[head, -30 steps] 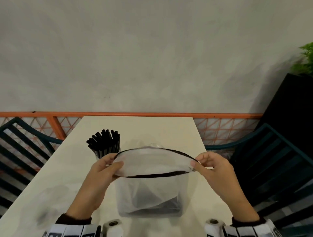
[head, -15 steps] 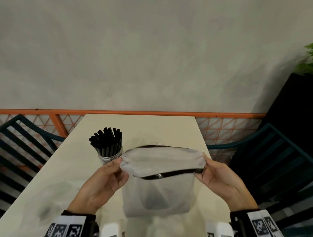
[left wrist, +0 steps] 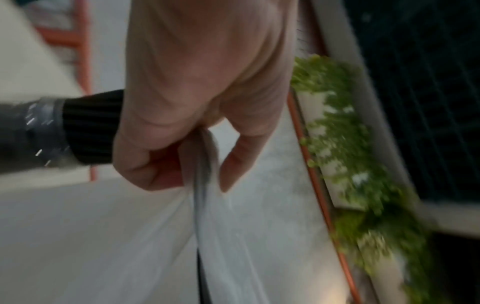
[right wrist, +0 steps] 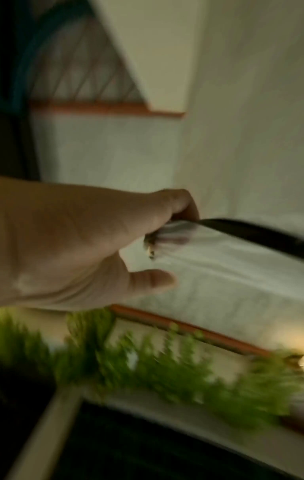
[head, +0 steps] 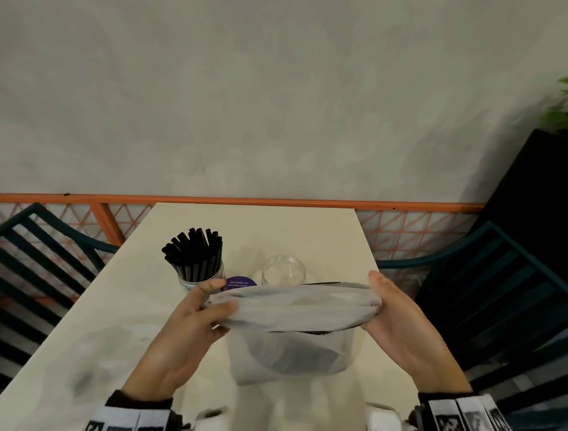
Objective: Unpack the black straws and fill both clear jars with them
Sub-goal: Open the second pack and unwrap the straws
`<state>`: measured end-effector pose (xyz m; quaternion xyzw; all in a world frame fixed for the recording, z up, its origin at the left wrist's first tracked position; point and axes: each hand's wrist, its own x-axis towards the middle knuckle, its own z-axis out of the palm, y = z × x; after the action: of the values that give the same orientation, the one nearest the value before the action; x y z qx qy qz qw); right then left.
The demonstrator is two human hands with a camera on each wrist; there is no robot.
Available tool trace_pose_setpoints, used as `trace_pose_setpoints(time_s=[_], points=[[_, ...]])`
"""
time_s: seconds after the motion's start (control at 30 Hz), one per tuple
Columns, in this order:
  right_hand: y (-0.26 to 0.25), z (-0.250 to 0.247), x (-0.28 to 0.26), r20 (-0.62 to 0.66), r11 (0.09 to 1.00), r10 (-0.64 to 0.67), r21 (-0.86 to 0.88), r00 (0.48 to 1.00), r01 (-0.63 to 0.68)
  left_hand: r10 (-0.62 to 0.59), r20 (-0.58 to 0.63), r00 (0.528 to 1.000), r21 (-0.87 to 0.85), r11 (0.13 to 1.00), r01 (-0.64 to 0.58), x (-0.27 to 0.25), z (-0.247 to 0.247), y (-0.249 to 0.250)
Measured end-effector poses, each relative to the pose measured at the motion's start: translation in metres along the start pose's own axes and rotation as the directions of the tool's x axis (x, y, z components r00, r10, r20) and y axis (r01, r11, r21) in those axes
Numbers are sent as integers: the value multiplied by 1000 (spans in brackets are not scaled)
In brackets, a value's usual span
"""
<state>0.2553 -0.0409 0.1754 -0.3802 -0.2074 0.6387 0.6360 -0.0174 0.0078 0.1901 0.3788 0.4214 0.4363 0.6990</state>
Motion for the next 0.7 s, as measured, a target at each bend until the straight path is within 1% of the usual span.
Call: trace_pose_setpoints(time_s=[0.03,0.07,0.1,0.13,0.17,0.2,0.23,0.27,0.3,0.33,0.4,0.47,0.5,0.53,0.6,0.63,0.7], points=[[3,1,-2,-34,979,-73,-195,997,65,42,-50,998,61,997,-39,-1,1,-1],[5,3,-3,-82,884,-181,-451,980,126,74,-89,993,114,991,-63,-1,2,-2],[6,5,-4,-96,711,-300,-686,949,155,97,-122,988,160,984,-77,-1,4,-4],[7,8,-6,-71,526,-392,-835,917,160,126,-161,979,211,973,-90,0,5,-6],[7,10,-7,-43,388,-473,-907,880,165,172,-194,966,270,956,-116,-1,6,-7],[5,8,-8,-28,296,-543,-942,839,160,238,-229,944,363,921,-144,-1,5,-7],[0,4,-9,-16,234,-615,-958,789,163,313,-254,915,466,869,-168,-2,1,-6],[-7,1,-10,-23,204,-660,-967,751,150,370,-264,891,548,818,-178,-2,-3,-4],[-15,-5,-11,-46,230,-673,-961,738,150,397,-271,877,593,786,-173,-3,-7,-2],[-22,-6,-13,-80,288,-653,-946,753,149,396,-267,878,604,779,-168,-4,-9,2],[-26,-1,-14,-99,388,-566,-908,818,158,373,-225,900,586,790,-181,-5,-8,5],[-18,12,-12,-68,434,-483,-885,873,172,355,-177,918,565,801,-200,-7,-1,4],[-10,17,-10,-40,420,-444,-892,895,168,350,-161,923,553,806,-210,-7,2,2],[-1,21,-8,-12,386,-396,-909,918,154,347,-152,925,540,813,-216,-7,4,0],[15,23,-3,18,253,-313,-962,950,102,347,-157,925,510,830,-225,-7,5,-3],[21,21,-1,21,193,-309,-978,951,85,351,-158,923,498,835,-232,-7,5,-4],[29,16,4,14,145,-378,-987,926,74,363,-130,923,498,829,-256,-7,4,-5]])
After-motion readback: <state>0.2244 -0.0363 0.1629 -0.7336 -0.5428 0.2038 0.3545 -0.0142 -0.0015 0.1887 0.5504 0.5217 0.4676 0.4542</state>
